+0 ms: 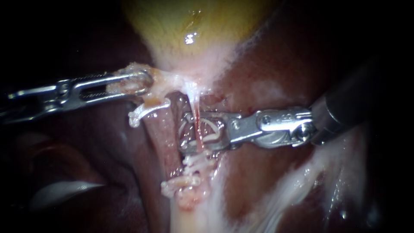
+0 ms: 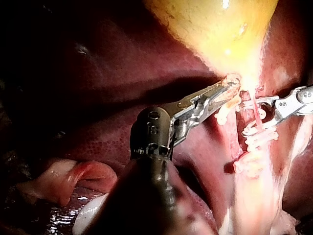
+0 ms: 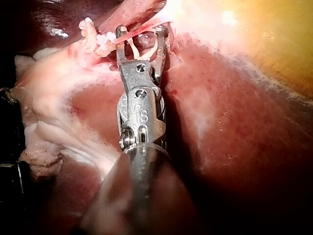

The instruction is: Clipping third clip right tube

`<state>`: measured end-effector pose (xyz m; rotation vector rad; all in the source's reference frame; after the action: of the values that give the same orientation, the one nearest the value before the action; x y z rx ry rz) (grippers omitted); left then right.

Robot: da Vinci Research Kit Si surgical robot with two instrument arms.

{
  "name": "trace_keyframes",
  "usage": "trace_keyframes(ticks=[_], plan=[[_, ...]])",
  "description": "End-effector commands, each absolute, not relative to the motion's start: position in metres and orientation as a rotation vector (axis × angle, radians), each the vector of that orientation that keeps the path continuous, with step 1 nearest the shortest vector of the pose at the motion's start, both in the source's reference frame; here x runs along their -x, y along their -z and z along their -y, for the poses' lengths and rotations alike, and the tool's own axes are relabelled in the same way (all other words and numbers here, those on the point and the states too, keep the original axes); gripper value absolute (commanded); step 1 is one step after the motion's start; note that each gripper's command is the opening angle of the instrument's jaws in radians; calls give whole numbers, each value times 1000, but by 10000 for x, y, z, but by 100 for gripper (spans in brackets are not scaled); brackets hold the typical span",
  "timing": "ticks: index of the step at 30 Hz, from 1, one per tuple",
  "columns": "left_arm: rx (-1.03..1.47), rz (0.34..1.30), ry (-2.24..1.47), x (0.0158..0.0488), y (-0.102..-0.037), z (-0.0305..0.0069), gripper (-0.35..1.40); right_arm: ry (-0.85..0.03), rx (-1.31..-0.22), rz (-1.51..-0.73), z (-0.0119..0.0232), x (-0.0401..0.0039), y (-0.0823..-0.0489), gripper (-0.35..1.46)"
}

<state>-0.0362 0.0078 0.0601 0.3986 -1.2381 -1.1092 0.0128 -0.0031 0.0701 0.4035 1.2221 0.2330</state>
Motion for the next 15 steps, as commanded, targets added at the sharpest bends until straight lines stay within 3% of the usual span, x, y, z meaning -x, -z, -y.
trace_keyframes(ticks=[1,15], plan=[[-399,1238,1110,362,-601,-78,-35,-229,-402,-1223,30,-125,-700,50],[-399,1238,1109,362,-601,-78,-35,-227,-419,-1227,15,-93,-680,50]])
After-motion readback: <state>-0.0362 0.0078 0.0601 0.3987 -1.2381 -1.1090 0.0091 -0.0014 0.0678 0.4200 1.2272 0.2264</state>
